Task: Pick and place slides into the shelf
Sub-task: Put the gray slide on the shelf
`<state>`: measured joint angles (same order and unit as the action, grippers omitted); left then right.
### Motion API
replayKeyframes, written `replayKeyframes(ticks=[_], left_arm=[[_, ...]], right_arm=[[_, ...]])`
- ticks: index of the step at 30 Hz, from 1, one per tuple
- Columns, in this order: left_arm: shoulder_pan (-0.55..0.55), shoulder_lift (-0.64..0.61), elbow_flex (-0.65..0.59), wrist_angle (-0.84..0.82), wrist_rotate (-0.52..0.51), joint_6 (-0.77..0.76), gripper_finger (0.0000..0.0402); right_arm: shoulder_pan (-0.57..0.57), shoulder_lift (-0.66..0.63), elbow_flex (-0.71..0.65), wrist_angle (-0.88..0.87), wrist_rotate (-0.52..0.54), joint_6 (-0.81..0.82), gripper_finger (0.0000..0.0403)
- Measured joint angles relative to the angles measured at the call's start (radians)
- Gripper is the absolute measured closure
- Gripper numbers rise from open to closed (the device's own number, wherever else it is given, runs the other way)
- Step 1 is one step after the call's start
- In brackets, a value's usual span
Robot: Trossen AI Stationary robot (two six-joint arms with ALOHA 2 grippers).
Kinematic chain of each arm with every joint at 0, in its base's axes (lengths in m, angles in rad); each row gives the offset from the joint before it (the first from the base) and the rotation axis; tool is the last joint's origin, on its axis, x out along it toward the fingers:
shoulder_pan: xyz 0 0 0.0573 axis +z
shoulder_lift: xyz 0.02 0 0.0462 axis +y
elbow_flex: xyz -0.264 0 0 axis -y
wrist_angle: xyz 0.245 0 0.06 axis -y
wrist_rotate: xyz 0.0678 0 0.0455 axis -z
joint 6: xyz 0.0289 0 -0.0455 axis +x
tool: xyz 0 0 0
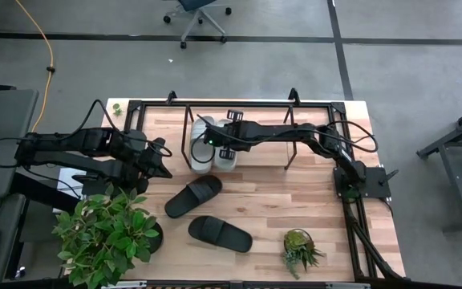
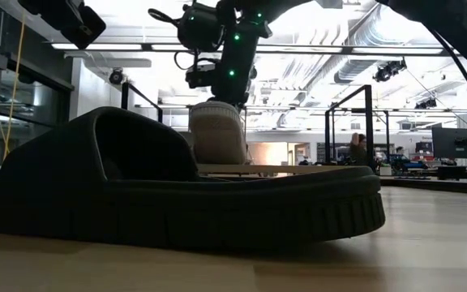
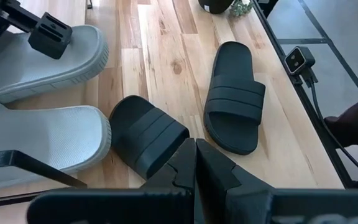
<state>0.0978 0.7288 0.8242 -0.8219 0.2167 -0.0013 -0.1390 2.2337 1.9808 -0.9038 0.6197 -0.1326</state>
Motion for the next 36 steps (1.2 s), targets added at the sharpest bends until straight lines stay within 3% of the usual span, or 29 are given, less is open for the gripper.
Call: replayKeyframes(ticks=[18, 29, 36], left_arm=[[0.000, 0.000, 0.000, 0.001, -0.001, 0.000, 0.0401], [0.000, 0.000, 0.000, 0.001, -0.001, 0.000, 0.0401], [0.000, 0.000, 0.000, 0.001, -0.001, 0.000, 0.0401]], right_arm=[[-0.026, 0.000, 0.000, 0.011, -0.128, 0.028, 0.0399], [-0.025, 0.000, 0.000, 0.013, -0.161, 0.047, 0.0298], [-0.025, 0.000, 0.000, 0.023, -0.173, 0.051, 0.0281]])
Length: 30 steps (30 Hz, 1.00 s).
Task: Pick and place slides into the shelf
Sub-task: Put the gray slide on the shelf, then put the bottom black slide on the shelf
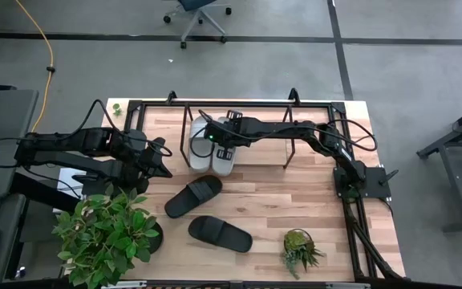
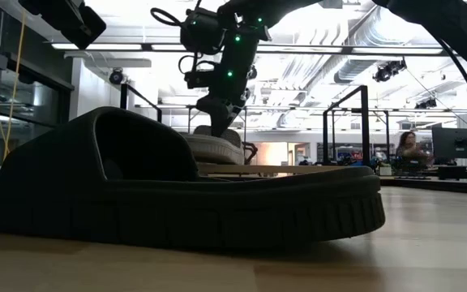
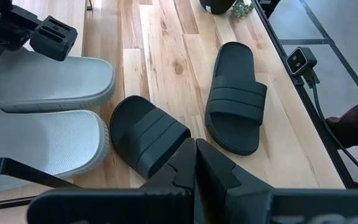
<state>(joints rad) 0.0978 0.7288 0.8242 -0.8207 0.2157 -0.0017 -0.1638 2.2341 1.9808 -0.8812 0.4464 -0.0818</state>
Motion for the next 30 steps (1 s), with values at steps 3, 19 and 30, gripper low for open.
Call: replayKeyframes(ticks=[3, 19, 30], left_arm=[[0.000, 0.000, 0.000, 0.000, 0.000, 0.000, 0.0401], [0.000, 0.000, 0.000, 0.000, 0.000, 0.000, 0.0401], [0.000, 0.000, 0.000, 0.000, 0.000, 0.006, 0.0401]], right_arm=[[0.000, 0.000, 0.000, 0.001, -0.024, 0.015, 0.0281], [0.002, -0.001, 0.000, 0.000, -0.037, 0.062, 0.0281], [0.006, -0.095, 0.000, 0.035, -0.109, 0.085, 0.0281]])
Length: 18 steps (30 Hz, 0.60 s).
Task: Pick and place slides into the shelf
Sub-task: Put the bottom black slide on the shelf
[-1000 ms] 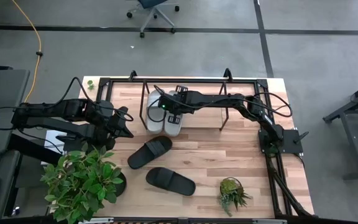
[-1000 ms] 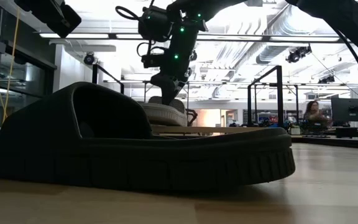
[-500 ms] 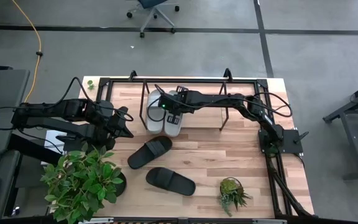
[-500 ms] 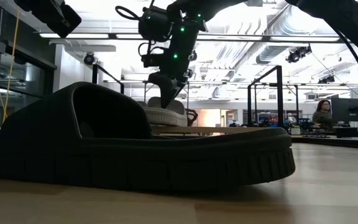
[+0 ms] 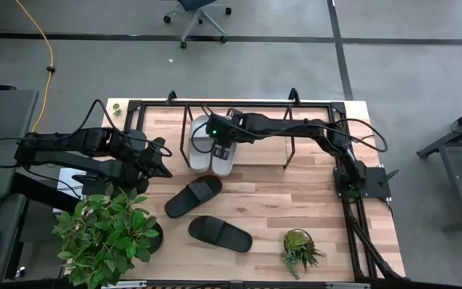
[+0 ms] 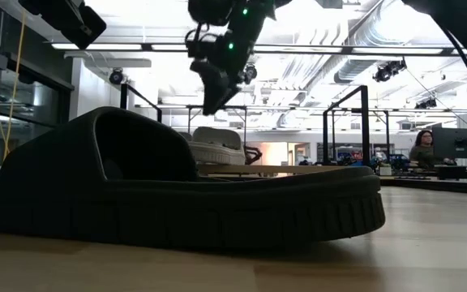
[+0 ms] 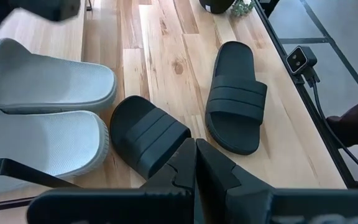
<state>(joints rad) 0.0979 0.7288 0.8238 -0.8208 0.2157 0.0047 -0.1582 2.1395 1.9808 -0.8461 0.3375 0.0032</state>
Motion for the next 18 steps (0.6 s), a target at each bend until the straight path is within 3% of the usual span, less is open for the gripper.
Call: replayKeyframes(ticks=[8, 14, 18], left_arm=[[0.000, 0.000, 0.000, 0.002, 0.000, 0.014, 0.0401], [0.000, 0.000, 0.000, 0.002, 0.000, 0.025, 0.0401], [0.000, 0.000, 0.000, 0.005, 0.000, 0.025, 0.0401]], right_arm=[[0.014, -0.099, 0.000, -0.010, -0.118, 0.105, 0.0281], [0.042, -0.166, 0.000, -0.071, -0.245, 0.267, 0.0281], [0.086, -0.190, 0.000, -0.122, -0.271, 0.375, 0.0281]])
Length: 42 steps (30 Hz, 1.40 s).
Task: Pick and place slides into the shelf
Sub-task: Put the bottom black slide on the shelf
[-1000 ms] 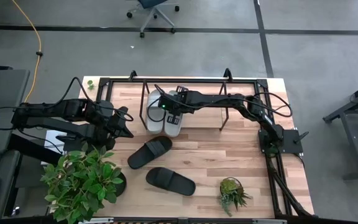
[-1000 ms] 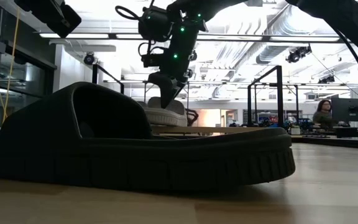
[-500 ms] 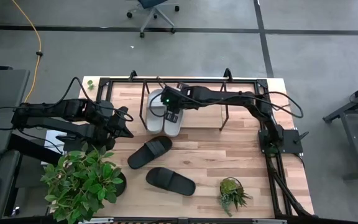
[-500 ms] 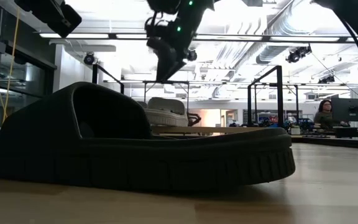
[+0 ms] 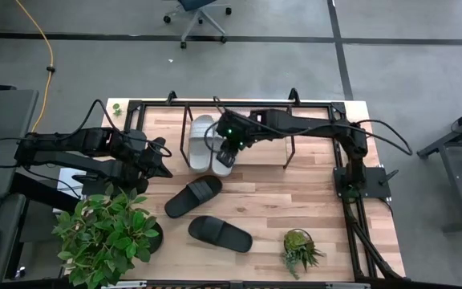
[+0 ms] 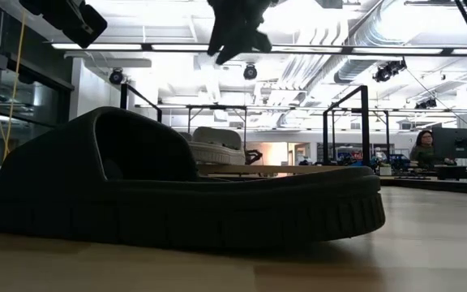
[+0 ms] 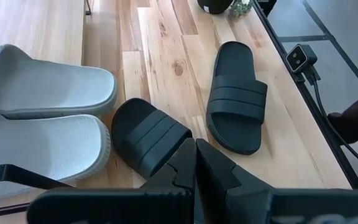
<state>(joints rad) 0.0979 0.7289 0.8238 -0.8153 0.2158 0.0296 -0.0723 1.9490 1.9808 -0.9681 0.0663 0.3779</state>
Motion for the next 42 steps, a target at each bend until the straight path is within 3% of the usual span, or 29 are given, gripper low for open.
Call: replayKeyframes(ticks=[14, 23, 31, 42], left_arm=[[0.000, 0.000, 0.000, 0.008, 0.000, 0.010, 0.0401], [0.000, 0.000, 0.000, 0.008, 0.000, 0.010, 0.0401], [0.000, 0.000, 0.000, 0.007, 0.000, 0.019, 0.0401], [0.000, 0.000, 0.000, 0.007, 0.000, 0.052, 0.0401]], right_arm=[[0.253, -0.012, 0.000, -0.041, 0.091, 0.339, 0.0281], [0.410, -0.012, 0.000, 0.002, 0.189, 0.754, 0.0281], [0.520, -0.012, 0.000, 0.097, 0.385, 1.074, 0.0281], [0.639, -0.012, 0.000, 0.120, 0.762, 1.393, 0.0281]])
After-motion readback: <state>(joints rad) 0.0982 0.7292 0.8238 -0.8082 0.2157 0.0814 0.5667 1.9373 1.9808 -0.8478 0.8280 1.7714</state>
